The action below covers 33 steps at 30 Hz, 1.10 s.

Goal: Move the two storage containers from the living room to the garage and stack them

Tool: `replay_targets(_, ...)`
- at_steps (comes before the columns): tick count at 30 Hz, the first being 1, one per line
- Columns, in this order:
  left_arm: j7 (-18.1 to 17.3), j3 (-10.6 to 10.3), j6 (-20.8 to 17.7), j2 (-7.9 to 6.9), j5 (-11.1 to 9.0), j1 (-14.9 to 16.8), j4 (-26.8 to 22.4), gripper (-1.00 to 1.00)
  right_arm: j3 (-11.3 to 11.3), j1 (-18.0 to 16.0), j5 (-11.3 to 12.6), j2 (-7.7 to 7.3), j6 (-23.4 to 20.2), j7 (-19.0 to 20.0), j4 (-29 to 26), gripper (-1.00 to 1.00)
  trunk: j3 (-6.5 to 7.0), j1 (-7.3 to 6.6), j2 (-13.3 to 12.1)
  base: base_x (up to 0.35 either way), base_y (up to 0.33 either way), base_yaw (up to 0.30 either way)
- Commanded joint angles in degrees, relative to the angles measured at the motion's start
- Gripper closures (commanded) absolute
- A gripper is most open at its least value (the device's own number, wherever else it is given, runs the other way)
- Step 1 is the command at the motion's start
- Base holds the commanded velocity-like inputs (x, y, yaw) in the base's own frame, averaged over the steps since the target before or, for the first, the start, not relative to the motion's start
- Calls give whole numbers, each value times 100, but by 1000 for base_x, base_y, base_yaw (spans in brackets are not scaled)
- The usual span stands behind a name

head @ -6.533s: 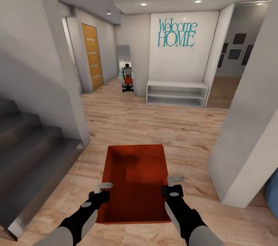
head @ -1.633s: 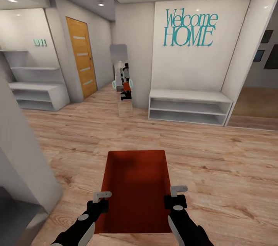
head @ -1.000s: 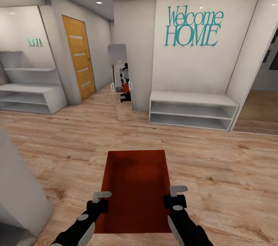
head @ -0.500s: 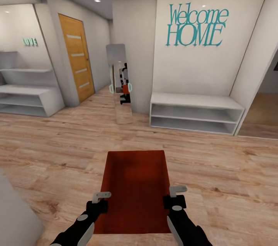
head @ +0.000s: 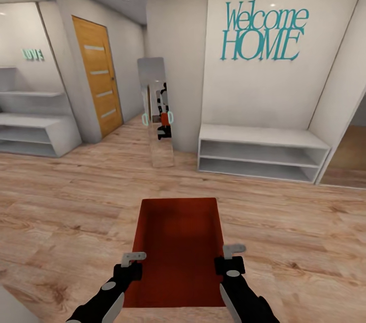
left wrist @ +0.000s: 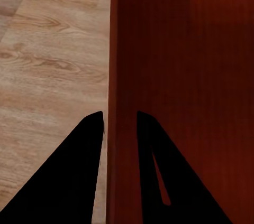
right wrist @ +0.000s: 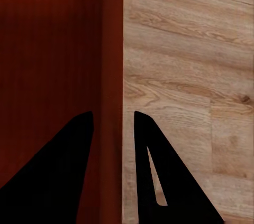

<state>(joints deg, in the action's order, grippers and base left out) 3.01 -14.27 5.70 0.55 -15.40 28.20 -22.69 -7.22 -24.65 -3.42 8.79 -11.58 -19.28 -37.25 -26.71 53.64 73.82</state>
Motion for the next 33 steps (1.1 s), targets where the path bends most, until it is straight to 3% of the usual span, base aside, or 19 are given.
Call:
replay_targets(1,112,-46,13,-73,-33,11,1,100,-87,-4,-9,-62,-37,-41,-11,100,-6,3,3,327,106,0)
replay_targets(7,112,-46,2,-73,-33,11,1,100,-87,-4,-9,-58,-30,-46,-11,100,-6,3,3,319,181,56)
replay_targets(18,112,-49,1,-73,-33,11,1,100,-90,-4,-9,-53,-28,-49,-11,100,-6,3,3,315,196,214)
replay_targets(33,112,-47,3,-73,-30,11,1,100,-88,-4,-9,-53,-21,-49,-11,100,-6,3,3,315,26,15)
